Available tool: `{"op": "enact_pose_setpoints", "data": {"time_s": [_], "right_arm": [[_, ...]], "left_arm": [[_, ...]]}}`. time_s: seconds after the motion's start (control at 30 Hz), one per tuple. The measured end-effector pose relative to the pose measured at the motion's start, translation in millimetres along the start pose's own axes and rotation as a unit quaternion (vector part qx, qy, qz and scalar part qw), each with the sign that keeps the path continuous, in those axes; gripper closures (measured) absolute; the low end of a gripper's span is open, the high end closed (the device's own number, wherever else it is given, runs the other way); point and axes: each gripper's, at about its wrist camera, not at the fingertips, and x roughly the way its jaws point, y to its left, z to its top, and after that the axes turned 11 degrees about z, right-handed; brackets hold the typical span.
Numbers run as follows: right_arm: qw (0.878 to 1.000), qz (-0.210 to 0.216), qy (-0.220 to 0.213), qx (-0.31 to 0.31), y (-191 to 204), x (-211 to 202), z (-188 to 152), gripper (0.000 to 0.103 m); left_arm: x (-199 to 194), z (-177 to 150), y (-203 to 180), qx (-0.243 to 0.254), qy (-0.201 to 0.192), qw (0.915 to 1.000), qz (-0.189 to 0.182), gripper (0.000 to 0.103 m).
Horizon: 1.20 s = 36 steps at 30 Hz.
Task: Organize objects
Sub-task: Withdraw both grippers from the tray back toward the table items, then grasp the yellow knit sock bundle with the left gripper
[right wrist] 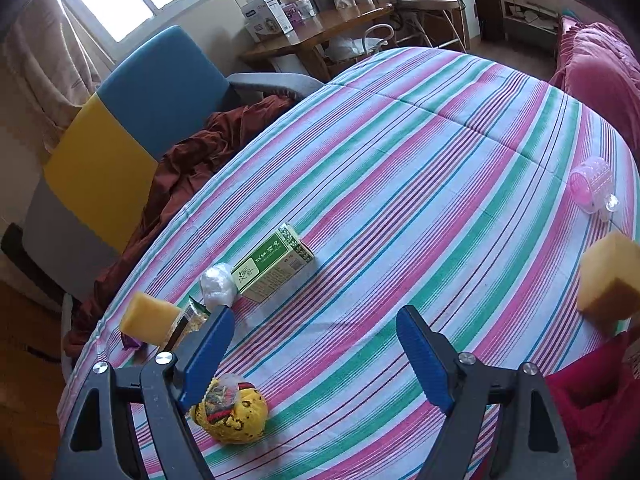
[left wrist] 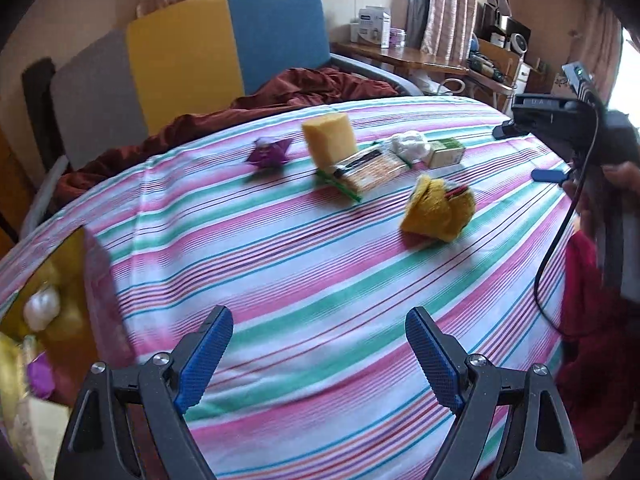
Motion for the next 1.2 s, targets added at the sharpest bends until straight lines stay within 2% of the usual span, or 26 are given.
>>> {"op": "enact_pose_setpoints", "data": {"time_s": [0.23, 0.5, 0.73, 0.77, 0.8, 0.83, 1.0, 1.2], "right_arm": [[0.999, 0.028, 0.003, 0.022, -6.6, -1.2, 1.6, 0.019], [0.996, 0.061, 0.013, 0.068, -21.2, 2.0, 4.8, 0.019], [0.994, 0.071, 0.018, 0.076, -23.2, 3.4, 5.3, 0.019], [0.994, 0.072, 0.019, 0.077, -23.5, 4.0, 5.1, 0.019], [0.994, 0.073, 0.02, 0.077, -23.7, 4.3, 4.9, 0.019], [0.994, 0.073, 0.021, 0.077, -23.6, 4.7, 4.8, 0.019], [0.994, 0.072, 0.024, 0.077, -23.7, 6.3, 4.7, 0.019], [0.995, 0.067, 0.03, 0.066, -19.7, 9.0, 3.5, 0.019]], "left_arm": [[28.4, 37.3, -37.5, 0.023, 0.002, 0.9983, -0.053, 0.014], [56.4, 73.5, -83.4, 0.059, -0.014, 0.9949, -0.081, 0.009], [86.5, 86.4, -117.5, 0.07, -0.002, 0.9929, -0.096, 0.009], [92.5, 85.4, -121.0, 0.072, 0.005, 0.9928, -0.095, 0.013], [99.3, 83.3, -123.1, 0.071, 0.016, 0.9923, -0.1, 0.034], [105.7, 79.7, -123.5, 0.069, 0.03, 0.9918, -0.103, 0.043], [89.2, 61.1, -96.9, 0.028, 0.006, 0.9935, -0.11, 0.051], [63.1, 9.0, -41.2, -0.037, -0.012, 0.9976, -0.057, 0.051]]}}
